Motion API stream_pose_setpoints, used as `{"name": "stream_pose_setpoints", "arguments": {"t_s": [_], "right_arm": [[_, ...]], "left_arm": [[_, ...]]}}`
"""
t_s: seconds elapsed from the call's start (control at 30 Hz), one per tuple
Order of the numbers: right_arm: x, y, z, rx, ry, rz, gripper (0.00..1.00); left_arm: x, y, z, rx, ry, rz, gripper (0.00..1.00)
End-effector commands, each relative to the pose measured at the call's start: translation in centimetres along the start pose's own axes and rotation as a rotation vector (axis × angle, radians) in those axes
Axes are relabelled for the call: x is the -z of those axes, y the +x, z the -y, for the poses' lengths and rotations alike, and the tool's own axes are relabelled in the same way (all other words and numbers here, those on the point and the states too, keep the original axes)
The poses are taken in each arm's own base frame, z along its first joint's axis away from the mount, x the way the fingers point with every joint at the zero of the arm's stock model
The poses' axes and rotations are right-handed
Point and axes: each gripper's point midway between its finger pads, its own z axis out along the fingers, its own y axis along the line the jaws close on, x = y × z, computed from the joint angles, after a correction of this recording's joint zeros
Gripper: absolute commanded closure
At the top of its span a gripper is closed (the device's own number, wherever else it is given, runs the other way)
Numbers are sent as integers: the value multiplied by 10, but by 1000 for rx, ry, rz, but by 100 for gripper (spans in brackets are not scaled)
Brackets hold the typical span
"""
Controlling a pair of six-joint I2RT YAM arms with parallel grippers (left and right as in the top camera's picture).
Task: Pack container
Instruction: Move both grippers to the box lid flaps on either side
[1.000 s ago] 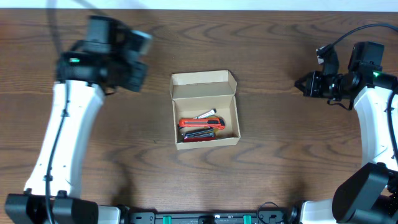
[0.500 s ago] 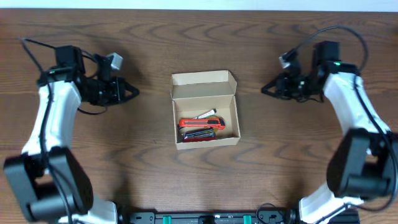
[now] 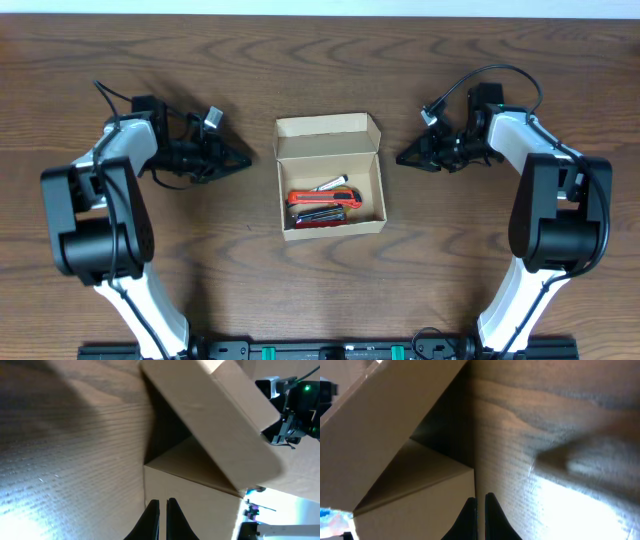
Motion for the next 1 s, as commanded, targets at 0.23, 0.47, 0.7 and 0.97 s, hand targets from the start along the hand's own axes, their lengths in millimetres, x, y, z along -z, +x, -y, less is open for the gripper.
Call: {"name": "stream_pose_setpoints", "arguments": {"t_s": [0.23, 0.47, 0.7, 0.97], "right_arm": [[-27, 1, -13, -26, -57, -33, 99], [-36, -1, -19, -13, -60, -33, 99], [-38, -9, -38, 16, -148, -12, 99], [-35, -20, -56, 37, -247, 17, 99]], "left_arm": [[-36, 2, -12, 23, 84, -48, 94], [-51, -8, -6, 22, 83, -36, 94], [-69, -21, 12, -16, 120, -23, 94], [-74, -24, 19, -26, 131, -23, 94]]}}
